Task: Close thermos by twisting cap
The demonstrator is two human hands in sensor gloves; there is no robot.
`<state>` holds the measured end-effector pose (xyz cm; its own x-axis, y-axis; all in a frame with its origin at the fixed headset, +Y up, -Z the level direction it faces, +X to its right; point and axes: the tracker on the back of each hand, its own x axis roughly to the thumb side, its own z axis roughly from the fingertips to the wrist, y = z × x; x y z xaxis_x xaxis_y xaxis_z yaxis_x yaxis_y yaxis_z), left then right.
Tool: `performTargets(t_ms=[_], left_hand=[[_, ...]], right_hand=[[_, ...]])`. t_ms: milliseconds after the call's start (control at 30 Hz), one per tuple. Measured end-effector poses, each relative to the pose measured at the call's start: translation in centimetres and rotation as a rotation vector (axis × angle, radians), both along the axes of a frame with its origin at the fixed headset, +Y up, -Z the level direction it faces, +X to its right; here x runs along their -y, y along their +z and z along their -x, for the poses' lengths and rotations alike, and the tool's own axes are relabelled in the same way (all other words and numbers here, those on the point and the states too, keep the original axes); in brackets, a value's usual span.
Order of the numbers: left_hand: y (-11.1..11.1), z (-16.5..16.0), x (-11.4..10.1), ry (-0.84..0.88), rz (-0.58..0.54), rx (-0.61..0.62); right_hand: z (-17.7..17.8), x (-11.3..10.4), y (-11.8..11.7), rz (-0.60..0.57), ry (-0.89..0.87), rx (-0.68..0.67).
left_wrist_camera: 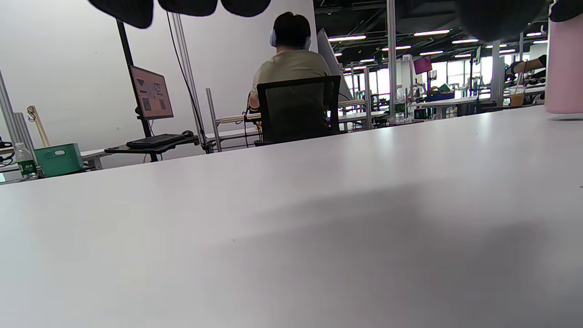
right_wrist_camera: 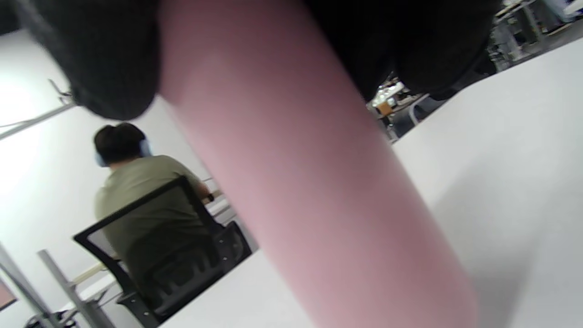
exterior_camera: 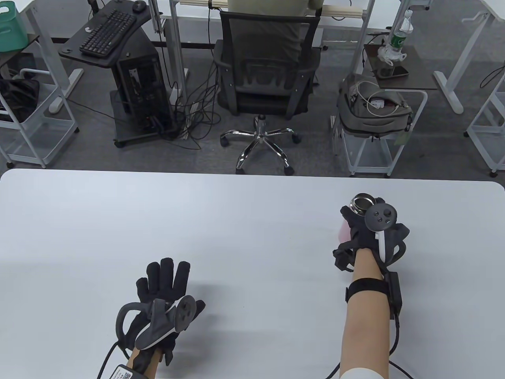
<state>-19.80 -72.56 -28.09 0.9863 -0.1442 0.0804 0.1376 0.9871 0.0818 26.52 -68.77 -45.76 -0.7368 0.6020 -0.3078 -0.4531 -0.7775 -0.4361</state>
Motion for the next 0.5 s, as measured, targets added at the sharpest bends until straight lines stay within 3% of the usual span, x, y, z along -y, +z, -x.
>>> performTargets(t_ms=[133,300,433,500], left_hand=[[0.2,-0.5,-1.3,0.129,-0.027,0.013],[0.0,-3.1,-2.6,0.522,0.046,0.060],[0.0,-6.1,-1.5,0.787,0.157,0.117],[0.0,-7.5,-0.6,0.811,0.188,0.137]], right_hand=[[2.4,-2.1,2.5,-0.078,0.049,-0.199],[8.1,-4.6,8.1,-0.175,0.159,-0.522],[12.6,-5.1,12.2,-0.217,0.166,-0.723],[14.6,-5.0,13.7,-0.230,0.173,-0.801]])
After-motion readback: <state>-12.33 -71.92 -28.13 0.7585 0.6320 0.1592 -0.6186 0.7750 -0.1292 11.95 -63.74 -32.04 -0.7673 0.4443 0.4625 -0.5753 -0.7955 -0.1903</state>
